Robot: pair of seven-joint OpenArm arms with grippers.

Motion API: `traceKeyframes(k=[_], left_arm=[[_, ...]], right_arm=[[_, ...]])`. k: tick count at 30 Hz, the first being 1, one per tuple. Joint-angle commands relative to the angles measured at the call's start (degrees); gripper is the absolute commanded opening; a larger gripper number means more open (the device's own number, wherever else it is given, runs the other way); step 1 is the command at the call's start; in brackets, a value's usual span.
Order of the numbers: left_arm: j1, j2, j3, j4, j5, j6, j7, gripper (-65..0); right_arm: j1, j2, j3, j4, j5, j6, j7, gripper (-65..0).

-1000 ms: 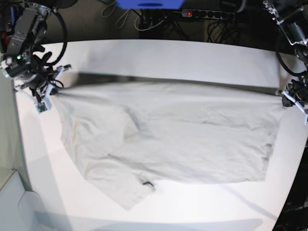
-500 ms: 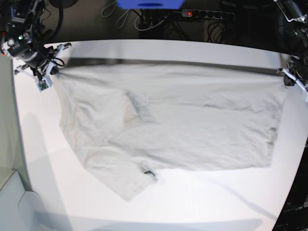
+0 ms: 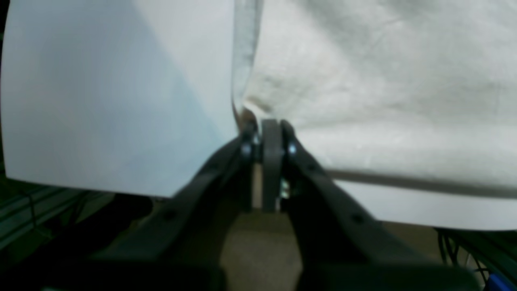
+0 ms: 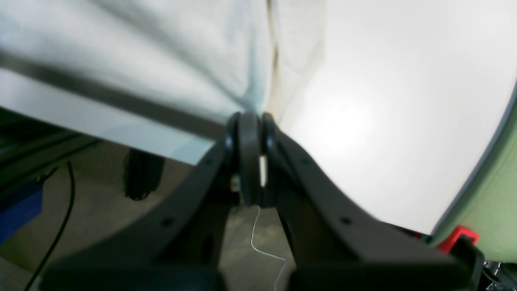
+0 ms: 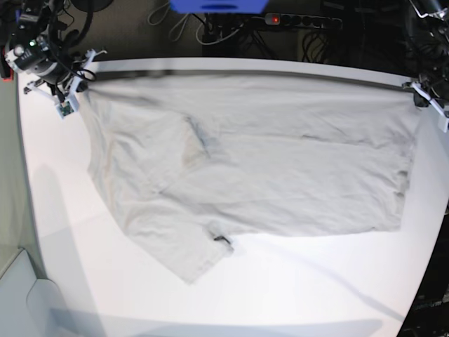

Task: Layout the t-shirt on the table in an organized manner, then fold the t-shirt properly
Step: 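Lift the folded edge and pull it back flat with both grippers, then release the t-shirt edge and raise both grippers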

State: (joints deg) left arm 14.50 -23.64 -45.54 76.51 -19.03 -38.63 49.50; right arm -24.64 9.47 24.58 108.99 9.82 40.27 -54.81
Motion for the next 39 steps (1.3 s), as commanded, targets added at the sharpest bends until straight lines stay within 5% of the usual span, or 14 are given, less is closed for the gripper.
traceKeyframes(k=[1,22,26,31,35,39], left_arm=[[0.31,-1.37,-0.4,0.98,-0.18,0.26,-0.48,-64.7],[0.93,-0.14,0.04,0.9,0.35,0.26,-0.4,-62.7],[1.01,-0.14,0.04,0.9,0.35,0.26,-0.4,-48.7],[1.37,-0.05,-0.22,0.98,0.35,-1.37,-0.4,-18.3],[1.37,-0.05,-0.4,0.98,0.35,-1.37,-0.4,-5.0],[1.37,-0.14,-0.4,0.98,0.35,-1.37,-0.4,-0.7]], right_arm=[[-0.37,0.68,0.34,1.12,-0.02,-0.27,0.52,-65.0],[-0.89,0.42,0.34,1.12,-0.11,-0.27,0.52,-65.0],[-1.16,0.59,0.34,1.12,-0.11,-0.27,0.52,-65.0],[-1.25,0.77,0.34,1.21,-0.2,-0.27,0.26,-64.0],[-1.25,0.68,0.43,1.21,-0.2,-0.27,0.26,-52.6],[-1.25,0.33,2.54,1.21,-0.11,-0.27,-0.01,-39.7]])
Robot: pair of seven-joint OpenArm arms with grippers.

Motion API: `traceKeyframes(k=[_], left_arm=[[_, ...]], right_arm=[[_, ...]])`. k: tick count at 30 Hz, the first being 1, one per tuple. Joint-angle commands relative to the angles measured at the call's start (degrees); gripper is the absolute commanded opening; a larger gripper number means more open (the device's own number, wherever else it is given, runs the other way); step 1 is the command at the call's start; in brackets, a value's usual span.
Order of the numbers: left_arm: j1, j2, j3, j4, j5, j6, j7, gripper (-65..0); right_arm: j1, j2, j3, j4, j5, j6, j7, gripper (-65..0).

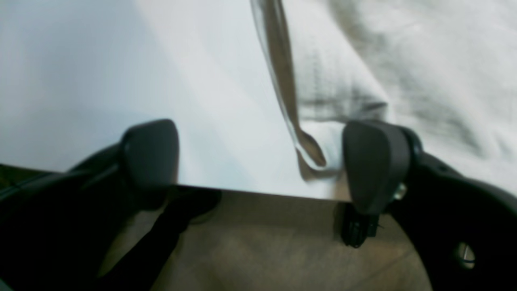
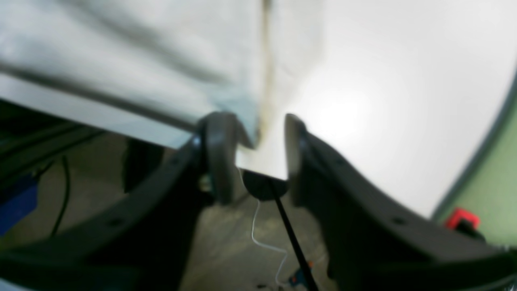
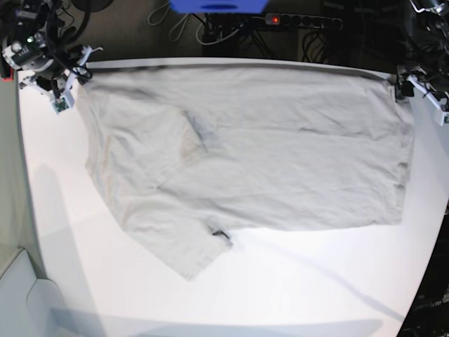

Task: Layout the t-shirt on the table in an organized manner, then fold the t-shirt properly
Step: 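Release the t-shirt edge and raise both grippers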

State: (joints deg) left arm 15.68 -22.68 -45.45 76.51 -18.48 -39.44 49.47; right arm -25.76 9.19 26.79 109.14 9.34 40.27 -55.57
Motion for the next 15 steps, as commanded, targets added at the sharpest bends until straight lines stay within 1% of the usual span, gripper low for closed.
traceKeyframes(k=[1,4,8,12,15], left_arm=[[0.19,-1.1,-0.48,0.98,-0.2,-0.56,-0.37,-0.8],[0.19,-1.19,-0.57,0.98,-0.2,-0.56,-0.37,-0.8],[0.19,-1.37,-1.01,0.98,-0.2,-0.56,-0.37,-0.8],[0.27,-1.37,-5.41,0.98,-0.2,-0.56,-0.29,-0.8],[0.19,-1.54,-5.67,0.98,-0.2,-0.56,0.33,-0.8]], right_arm=[[-0.13,0.61,0.6,1.06,0.37,-0.27,0.76,-38.0],[-0.22,0.61,1.13,1.06,0.37,-0.27,0.76,-35.3],[-0.84,0.52,1.48,1.06,0.46,-0.27,0.67,-35.3],[-0.84,0.52,1.48,1.06,0.46,-0.27,0.76,-35.3],[-0.66,0.52,1.48,1.06,0.46,-0.27,0.76,-35.3]])
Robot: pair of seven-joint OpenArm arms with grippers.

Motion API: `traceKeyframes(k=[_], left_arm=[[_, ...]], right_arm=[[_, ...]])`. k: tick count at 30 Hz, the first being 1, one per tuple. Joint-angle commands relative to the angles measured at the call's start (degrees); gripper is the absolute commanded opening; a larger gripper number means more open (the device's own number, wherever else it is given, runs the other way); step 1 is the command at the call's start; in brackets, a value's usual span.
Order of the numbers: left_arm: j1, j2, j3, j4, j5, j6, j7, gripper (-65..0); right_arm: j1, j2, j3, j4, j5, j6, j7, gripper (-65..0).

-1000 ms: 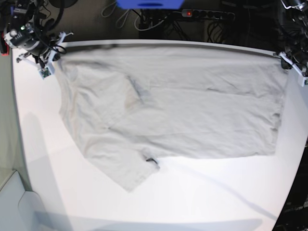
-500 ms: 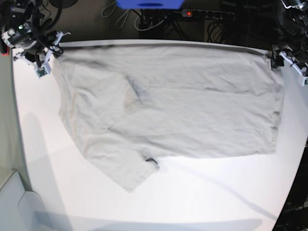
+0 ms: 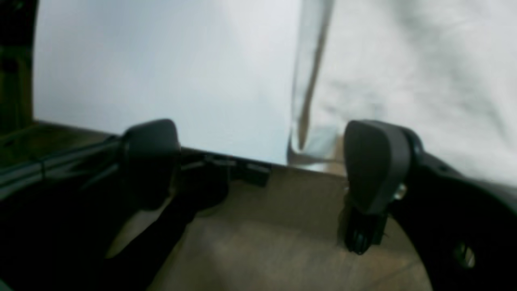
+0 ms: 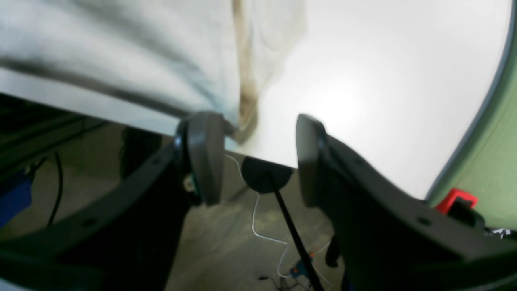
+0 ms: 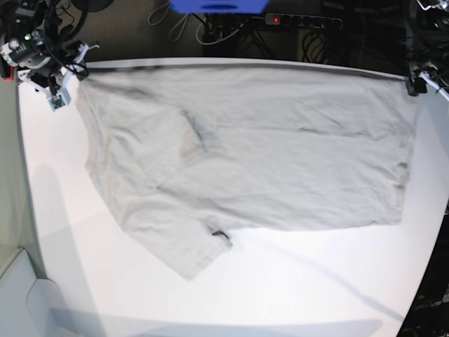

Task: Layout the t-shirt on the table in an organized manner, then fold the t-shirt properly
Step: 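Release the t-shirt edge and raise both grippers, then move both grippers down to the t-shirt's hem side edges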

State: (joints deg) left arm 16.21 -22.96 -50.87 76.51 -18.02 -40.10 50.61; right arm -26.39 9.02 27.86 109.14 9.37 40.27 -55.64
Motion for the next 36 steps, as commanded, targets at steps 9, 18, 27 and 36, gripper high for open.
traceKeyframes(k=[9,18,27,36], left_arm=[[-0.78,-2.05,-0.42,8.19,-1.1,0.1,1.48,-0.8],[-4.73,-1.0,-0.42,11.45,-1.1,0.1,1.48,-0.7],[-13.35,1.03,-0.42,11.53,-0.66,0.1,1.48,-0.7],[-20.65,3.31,-0.07,9.69,-0.48,0.1,1.48,-0.9]], right_arm=[[0.94,0.7,0.49,1.14,0.44,-0.27,1.0,-35.3],[9.73,1.84,6.39,0.97,0.26,-0.27,0.74,-35.3],[26.0,2.46,4.8,-2.11,0.26,-0.27,0.65,-35.2],[40.94,2.28,-5.13,-20.83,-8.71,-0.27,1.35,-35.2]])
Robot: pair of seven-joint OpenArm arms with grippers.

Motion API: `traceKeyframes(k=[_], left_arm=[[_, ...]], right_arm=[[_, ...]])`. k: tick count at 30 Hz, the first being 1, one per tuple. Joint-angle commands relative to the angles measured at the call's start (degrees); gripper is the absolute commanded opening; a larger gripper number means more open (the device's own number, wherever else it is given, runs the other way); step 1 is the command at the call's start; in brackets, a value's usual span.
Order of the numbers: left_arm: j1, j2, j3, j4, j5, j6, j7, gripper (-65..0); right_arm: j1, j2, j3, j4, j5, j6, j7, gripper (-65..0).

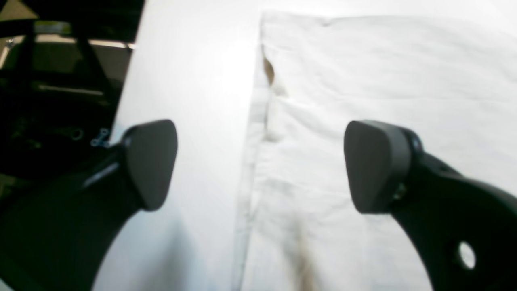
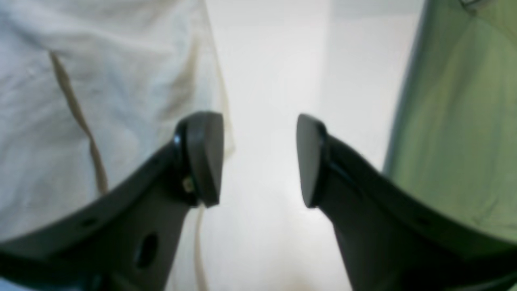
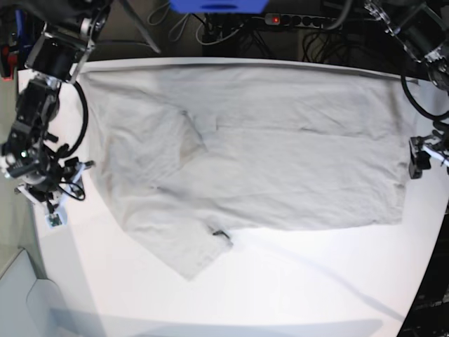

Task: Layout the t-shirt on the table in an organized manner, then fold the t-shirt properly
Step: 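Move both grippers down to the t-shirt's hem side edges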

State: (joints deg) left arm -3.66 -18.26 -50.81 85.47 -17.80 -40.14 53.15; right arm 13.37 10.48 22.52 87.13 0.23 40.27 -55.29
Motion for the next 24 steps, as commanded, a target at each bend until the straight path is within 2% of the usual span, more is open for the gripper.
traceKeyframes(k=[1,7,12,19,24], left_arm=[[-1.39,-1.39,-0.05,-0.06,-0.7,0.14,-1.15,-0.9],[-5.17,-2.0,-0.05,-5.43,-0.7,0.14,-1.76,-0.9],[-11.68,-2.0,-0.05,-11.32,5.71,0.14,-1.85,-0.9],[-20.47,-1.04,0.21,-17.12,10.64,0.14,-2.11,-0.9],[-22.67,-1.3,3.82,-20.72,13.36,0.14,-6.33,-0.9]], right_arm=[[2.94,0.82,-0.41,-1.73,-0.54,-0.27,1.35,-35.1],[10.59,1.26,-4.46,-16.85,-0.98,-0.27,10.32,-34.8],[16.66,1.17,-8.15,-29.24,-0.98,-0.27,18.41,-34.8],[23.51,1.34,-8.59,-47.26,-0.98,-0.27,31.42,-34.8],[26.59,3.01,-8.68,-56.14,-0.98,-0.27,39.77,-34.8]])
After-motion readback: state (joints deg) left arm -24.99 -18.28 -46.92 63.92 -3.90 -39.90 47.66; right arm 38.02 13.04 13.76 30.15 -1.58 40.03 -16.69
